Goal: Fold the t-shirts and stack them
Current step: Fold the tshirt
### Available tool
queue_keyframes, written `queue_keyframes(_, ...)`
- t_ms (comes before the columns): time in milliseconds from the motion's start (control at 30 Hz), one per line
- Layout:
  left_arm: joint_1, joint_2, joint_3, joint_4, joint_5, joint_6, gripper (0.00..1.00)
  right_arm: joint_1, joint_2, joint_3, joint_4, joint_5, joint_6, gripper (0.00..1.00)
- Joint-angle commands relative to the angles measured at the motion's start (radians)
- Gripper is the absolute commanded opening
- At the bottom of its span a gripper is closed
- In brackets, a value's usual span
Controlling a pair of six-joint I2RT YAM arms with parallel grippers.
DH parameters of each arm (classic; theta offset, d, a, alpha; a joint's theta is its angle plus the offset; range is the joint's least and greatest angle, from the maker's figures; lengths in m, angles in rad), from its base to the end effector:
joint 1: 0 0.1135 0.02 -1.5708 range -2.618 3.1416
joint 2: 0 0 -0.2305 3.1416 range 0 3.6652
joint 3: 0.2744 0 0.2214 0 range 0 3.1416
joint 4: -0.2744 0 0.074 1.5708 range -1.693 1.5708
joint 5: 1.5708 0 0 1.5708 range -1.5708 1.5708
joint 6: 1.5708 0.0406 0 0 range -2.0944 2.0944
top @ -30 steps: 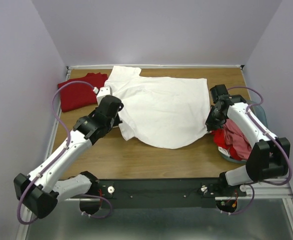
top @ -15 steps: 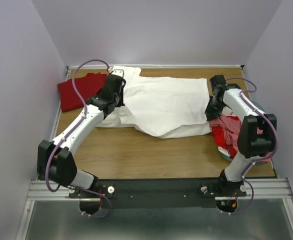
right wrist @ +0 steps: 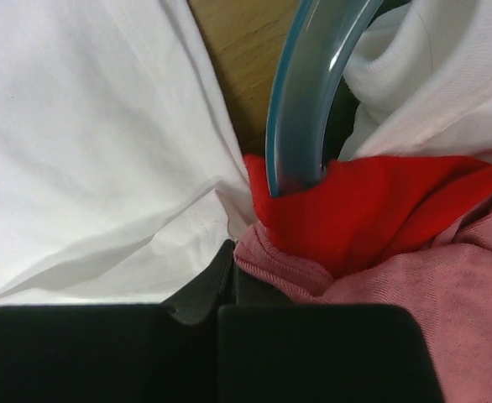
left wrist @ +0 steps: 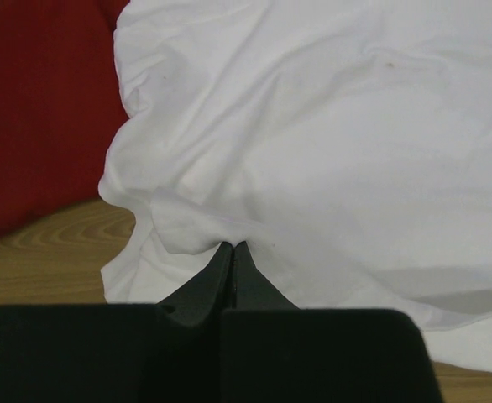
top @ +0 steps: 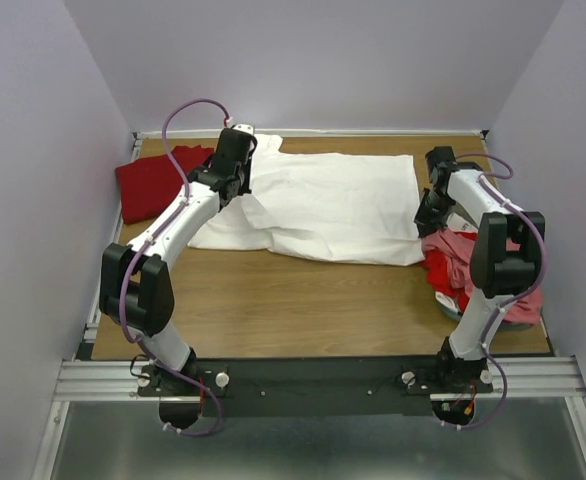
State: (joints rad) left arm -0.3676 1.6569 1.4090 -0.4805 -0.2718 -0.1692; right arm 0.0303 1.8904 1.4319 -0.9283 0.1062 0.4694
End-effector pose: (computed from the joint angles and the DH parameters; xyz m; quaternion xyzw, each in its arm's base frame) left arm 0.3264 -0.1140 0.2737 0.0344 0.9052 0.0118 0.4234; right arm 0.3310 0.0057 0.1794 0.2213 0.9694 -0.0285 0.1020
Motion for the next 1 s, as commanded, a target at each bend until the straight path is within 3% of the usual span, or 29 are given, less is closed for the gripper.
queue_keyframes(0, 0.009, 0.015, 0.042, -0.024, -0.041, 0.011, 0.0, -0.02, 0.016, 0.035, 0.011, 0.012, -0.02, 0.01)
queue_keyframes(967, 0.055, 0.04, 0.093, -0.063, -0.06, -0.015, 0.0, -0.049, 0.041, 0.122, -0.015, 0.046, -0.037, 0.01)
